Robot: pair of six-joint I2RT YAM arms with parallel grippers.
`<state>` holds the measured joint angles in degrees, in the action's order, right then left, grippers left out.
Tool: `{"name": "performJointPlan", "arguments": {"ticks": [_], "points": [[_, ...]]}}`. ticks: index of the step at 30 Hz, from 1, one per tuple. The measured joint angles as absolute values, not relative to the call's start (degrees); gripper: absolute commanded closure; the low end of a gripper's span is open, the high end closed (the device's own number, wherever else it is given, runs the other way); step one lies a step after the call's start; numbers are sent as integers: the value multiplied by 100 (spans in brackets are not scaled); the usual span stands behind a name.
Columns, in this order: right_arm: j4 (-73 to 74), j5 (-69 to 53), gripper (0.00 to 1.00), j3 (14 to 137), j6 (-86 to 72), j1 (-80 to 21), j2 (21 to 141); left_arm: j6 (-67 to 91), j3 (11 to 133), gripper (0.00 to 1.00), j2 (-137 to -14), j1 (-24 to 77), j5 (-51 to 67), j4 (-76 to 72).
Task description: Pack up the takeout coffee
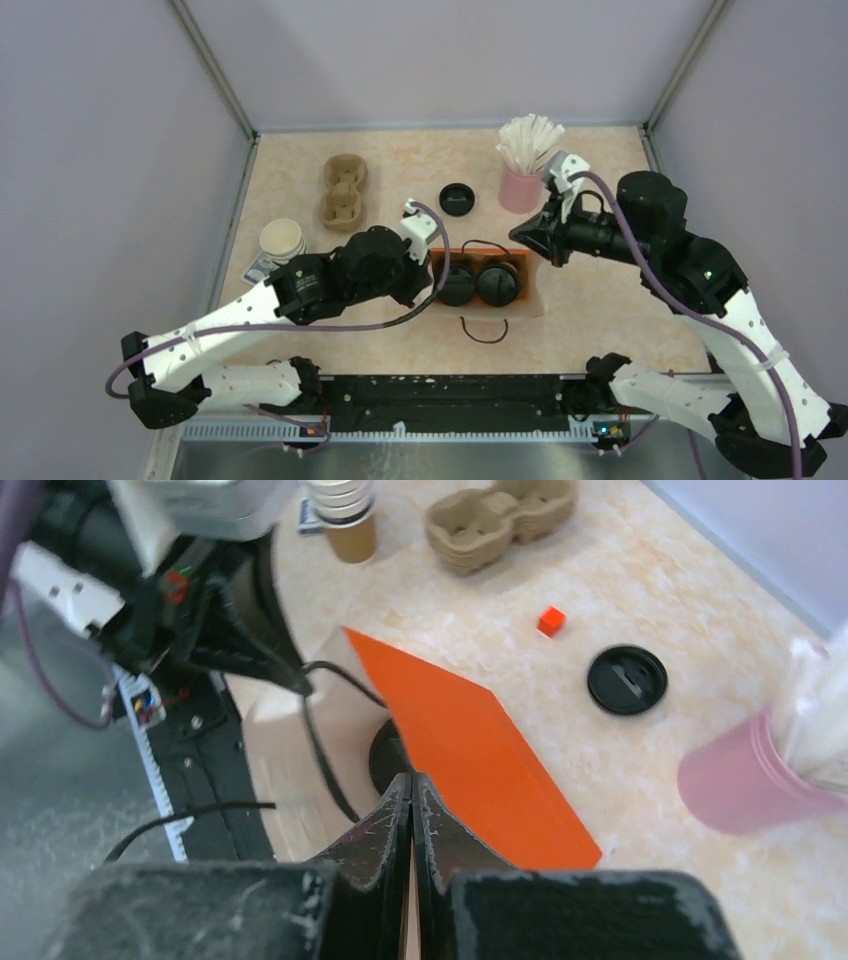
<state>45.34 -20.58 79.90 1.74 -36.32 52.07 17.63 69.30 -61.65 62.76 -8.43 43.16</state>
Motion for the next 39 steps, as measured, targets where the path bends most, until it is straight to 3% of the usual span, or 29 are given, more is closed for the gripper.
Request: {"name": "performJointPlan", "arguments": {"ticks": [6, 15, 23, 39], "points": [[4595, -1769, 100, 7999, 1417, -4963, 5269, 1765, 6438, 100, -5865, 6224, -869, 3913], [4759, -23, 100, 8189, 2515, -7321, 5529, 1758, 6418, 100, -6055, 6132, -843, 3627], [4910, 698, 100, 7926, 2797, -7894, 5824, 1761, 6449, 100, -6104, 6080, -834, 3594], [5638, 1597, 100, 6753, 2539, -7738, 6193, 1763, 6525, 100, -6167, 6040, -685, 3592]]}}
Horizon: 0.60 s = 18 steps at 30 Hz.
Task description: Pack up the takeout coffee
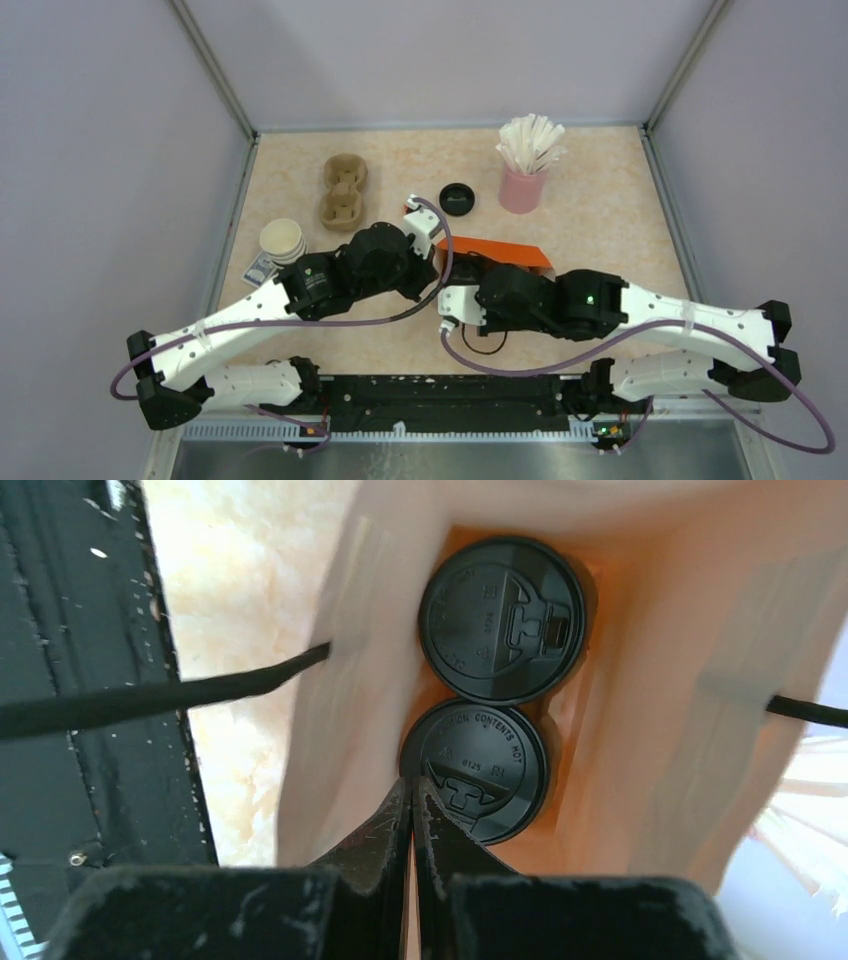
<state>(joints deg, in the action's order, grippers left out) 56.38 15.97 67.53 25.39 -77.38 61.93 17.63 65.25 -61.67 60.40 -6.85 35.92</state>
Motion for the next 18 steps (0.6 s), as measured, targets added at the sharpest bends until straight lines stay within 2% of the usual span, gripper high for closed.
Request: {"name": "performJointPlan", "arguments": {"ticks": [10, 18], "points": [[5356, 1623, 100, 6335, 2580, -6783, 6558, 1761, 6521, 100, -6163, 6040, -611, 3529], [4923, 1643, 100, 5935, 2858, -6447, 6558, 1730, 6469, 100, -6117, 6038, -580, 3446]]}}
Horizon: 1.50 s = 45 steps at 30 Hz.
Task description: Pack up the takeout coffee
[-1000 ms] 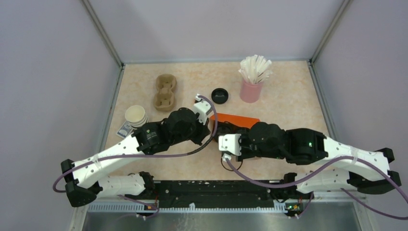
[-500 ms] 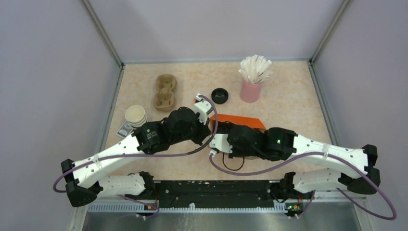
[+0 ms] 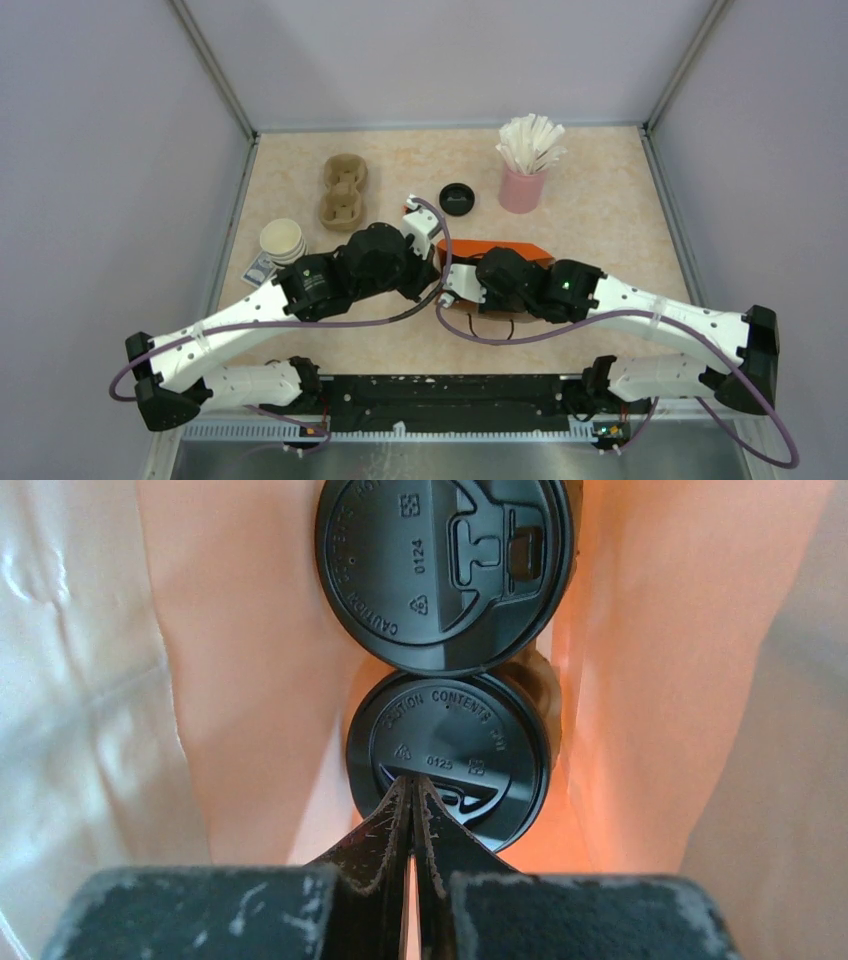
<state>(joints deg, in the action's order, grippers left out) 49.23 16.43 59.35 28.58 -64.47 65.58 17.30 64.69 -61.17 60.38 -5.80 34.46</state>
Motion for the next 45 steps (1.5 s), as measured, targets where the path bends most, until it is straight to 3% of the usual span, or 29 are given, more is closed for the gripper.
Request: {"name": "performJointPlan", "arguments": {"ticks": [17, 25, 45], "points": [[4519, 2189, 100, 5325, 2932, -6351, 6364, 1610, 6436, 100, -6071, 5990, -576, 3428], [4058, 1586, 100, 5238, 3319, -6329, 5782, 1568, 6407, 100, -6064, 5970, -467, 3376], [3170, 1990, 100, 4919, 4228, -6073, 6375, 1525, 6173, 100, -5876, 5966, -373, 3262]]}}
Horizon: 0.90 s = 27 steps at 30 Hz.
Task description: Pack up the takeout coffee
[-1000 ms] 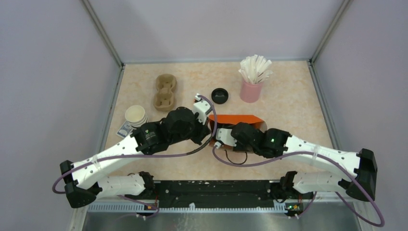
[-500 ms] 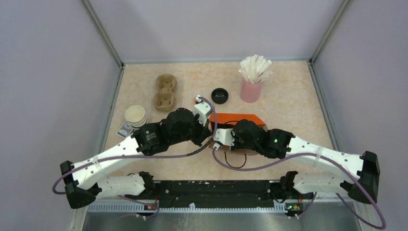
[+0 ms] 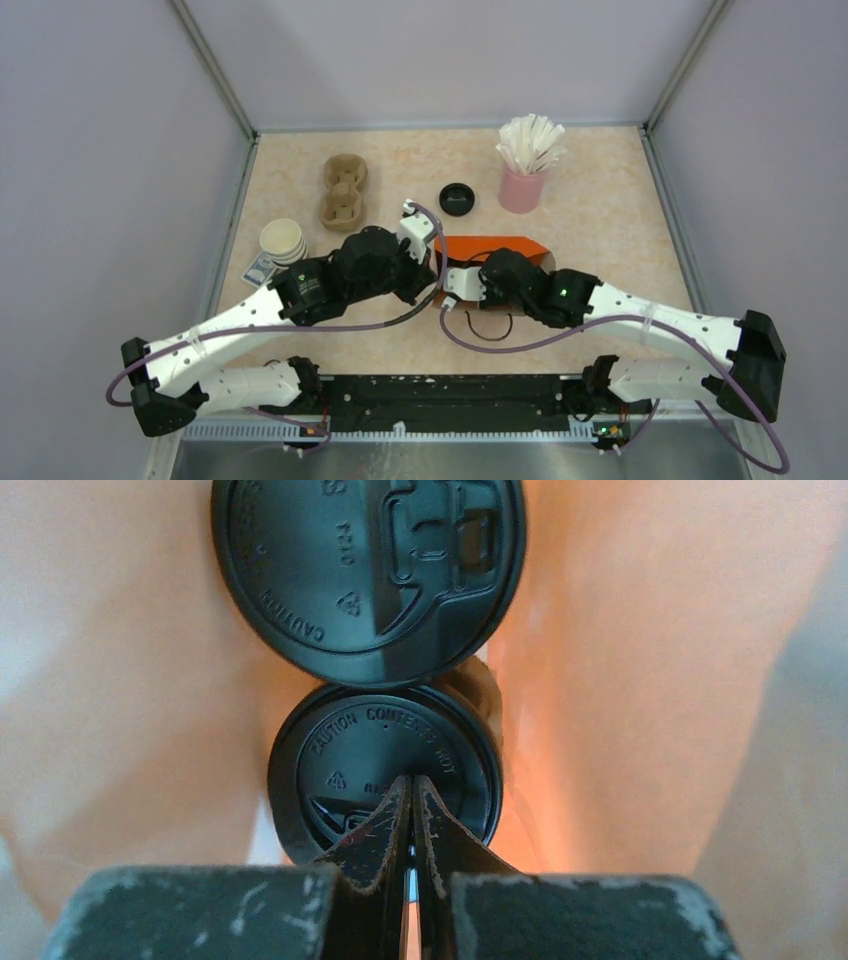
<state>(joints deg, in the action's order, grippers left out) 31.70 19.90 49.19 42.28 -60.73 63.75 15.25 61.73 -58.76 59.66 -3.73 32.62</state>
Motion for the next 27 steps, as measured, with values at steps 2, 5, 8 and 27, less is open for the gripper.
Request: {"name": "performJointPlan", "arguments": {"ticks": [2, 5, 8, 27], "points": [[3164, 2010, 100, 4847, 4268, -6049, 6375, 1520, 6167, 100, -5863, 5966, -388, 3267], [3124, 2045, 100, 4807, 4289, -5986, 6375, 1503, 6165, 100, -5861, 5966, -392, 3273], [3094, 2141, 100, 4807, 4257, -5935, 6377, 1503, 6158, 100, -5859, 5966, -397, 3288], [2886, 2556, 100, 4807, 3745, -5682, 6565, 1498, 6152, 100, -5787, 5959, -412, 3343]]}}
